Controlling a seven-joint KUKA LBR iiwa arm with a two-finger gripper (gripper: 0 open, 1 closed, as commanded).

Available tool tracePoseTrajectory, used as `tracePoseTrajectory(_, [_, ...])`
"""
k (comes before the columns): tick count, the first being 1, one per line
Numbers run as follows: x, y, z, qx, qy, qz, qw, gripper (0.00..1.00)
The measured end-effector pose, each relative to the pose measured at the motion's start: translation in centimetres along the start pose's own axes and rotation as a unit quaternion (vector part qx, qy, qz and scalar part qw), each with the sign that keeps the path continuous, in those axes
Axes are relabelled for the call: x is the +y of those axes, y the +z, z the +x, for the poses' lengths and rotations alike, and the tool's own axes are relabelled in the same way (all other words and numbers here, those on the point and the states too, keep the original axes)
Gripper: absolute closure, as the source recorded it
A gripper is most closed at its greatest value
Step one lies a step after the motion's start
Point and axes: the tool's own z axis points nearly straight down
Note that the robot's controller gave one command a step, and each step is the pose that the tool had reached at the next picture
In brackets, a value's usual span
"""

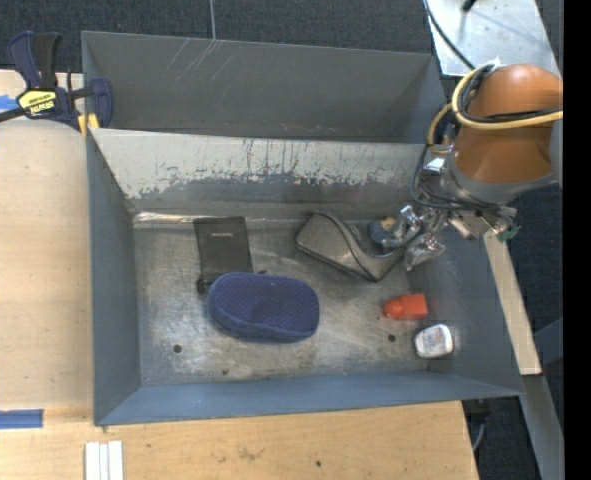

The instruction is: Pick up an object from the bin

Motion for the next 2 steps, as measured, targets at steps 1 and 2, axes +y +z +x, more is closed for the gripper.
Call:
tracePoseTrajectory(1, [1.09, -3.17, 5.31, -0.0007, -0.074, -0.001, 0.9973, 1.0])
tracePoseTrajectory(2, [1.15, -3.1, 5.25, -0.0009, -0.074, -0.001, 0.9973, 0.0])
